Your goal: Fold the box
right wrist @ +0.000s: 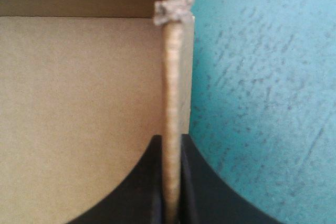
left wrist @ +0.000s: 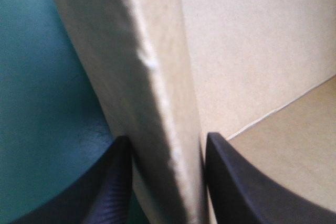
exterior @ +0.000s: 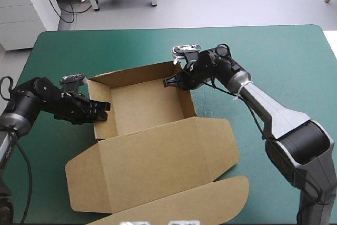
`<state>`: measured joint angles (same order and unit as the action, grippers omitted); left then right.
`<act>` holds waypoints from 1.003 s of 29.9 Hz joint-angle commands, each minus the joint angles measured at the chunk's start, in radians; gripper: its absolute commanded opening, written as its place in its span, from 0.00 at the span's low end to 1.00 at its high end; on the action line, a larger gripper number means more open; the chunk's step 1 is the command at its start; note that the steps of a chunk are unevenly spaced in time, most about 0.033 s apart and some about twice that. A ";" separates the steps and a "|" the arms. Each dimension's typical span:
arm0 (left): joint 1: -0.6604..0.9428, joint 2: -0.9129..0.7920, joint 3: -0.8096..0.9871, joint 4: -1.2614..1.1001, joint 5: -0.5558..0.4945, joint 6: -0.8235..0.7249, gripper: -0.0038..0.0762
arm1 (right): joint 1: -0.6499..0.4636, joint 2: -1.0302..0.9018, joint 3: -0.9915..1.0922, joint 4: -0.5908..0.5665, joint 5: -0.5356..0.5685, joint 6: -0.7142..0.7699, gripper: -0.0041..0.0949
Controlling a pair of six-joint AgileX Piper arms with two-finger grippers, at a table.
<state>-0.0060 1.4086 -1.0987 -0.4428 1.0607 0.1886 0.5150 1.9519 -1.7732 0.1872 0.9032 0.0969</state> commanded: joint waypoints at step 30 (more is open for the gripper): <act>-0.228 0.230 -0.403 0.384 0.089 -0.226 0.04 | -0.024 -0.140 -0.033 -0.224 0.205 0.075 0.03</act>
<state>-0.2019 1.6408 -1.4405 -0.0992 1.1941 -0.0478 0.5166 1.8975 -1.7795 0.0064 1.0663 0.2094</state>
